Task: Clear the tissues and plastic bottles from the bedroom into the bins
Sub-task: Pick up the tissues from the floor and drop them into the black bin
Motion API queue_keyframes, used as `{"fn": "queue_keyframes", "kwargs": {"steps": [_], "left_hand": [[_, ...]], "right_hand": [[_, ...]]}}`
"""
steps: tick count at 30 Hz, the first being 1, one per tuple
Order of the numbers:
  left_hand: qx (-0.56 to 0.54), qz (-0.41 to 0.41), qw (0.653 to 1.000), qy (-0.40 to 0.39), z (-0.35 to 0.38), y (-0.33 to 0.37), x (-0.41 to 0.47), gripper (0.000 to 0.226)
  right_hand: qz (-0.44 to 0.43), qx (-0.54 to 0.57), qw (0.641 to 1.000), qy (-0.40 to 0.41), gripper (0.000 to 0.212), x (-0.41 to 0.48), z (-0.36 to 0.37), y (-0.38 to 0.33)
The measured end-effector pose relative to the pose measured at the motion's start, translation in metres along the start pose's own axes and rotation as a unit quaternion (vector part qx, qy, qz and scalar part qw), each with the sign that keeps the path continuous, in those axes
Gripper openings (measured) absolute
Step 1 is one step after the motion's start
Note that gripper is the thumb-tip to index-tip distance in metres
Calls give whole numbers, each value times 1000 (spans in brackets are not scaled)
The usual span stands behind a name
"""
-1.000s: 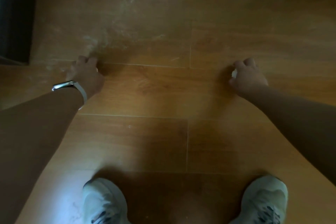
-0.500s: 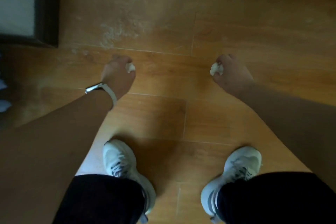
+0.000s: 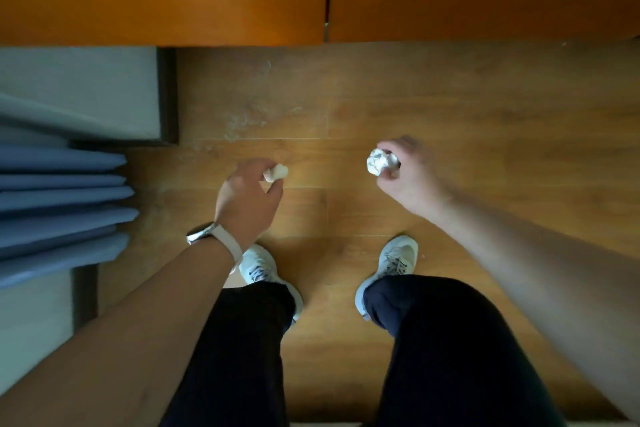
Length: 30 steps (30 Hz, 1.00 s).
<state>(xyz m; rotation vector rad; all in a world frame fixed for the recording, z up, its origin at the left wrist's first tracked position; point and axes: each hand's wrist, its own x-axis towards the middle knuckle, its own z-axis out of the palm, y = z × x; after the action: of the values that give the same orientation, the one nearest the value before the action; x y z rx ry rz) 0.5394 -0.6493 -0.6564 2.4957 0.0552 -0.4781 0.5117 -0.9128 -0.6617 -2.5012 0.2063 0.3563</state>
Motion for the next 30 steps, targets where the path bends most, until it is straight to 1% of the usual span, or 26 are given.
{"fn": "queue_keyframes", "kwargs": {"steps": [3,6,9,15,19,24,30], "left_hand": [[-13,10,1000,-10,-34,44,-25,26],[-36,42,998,-23,-71,91,-48,25],[-52,66,996,-29,-104,133,-65,23],[-41,182,979,-85,-150,205,-80,19],[-40,260,959,-106,-176,259,-98,16],[-9,343,931,-124,-193,316,-108,21],[14,418,901,-115,-175,394,-131,22]], "right_hand": [[10,-23,1000,17,37,-29,-53,-31],[0,-17,1000,21,33,-59,-106,-58],[4,-2,999,33,34,-86,-152,-83],[64,32,993,94,31,-139,-224,-125],[106,45,976,183,29,-178,-269,-145],[140,45,950,274,28,-219,-318,-141],[205,74,921,324,26,-264,-356,-103]]}}
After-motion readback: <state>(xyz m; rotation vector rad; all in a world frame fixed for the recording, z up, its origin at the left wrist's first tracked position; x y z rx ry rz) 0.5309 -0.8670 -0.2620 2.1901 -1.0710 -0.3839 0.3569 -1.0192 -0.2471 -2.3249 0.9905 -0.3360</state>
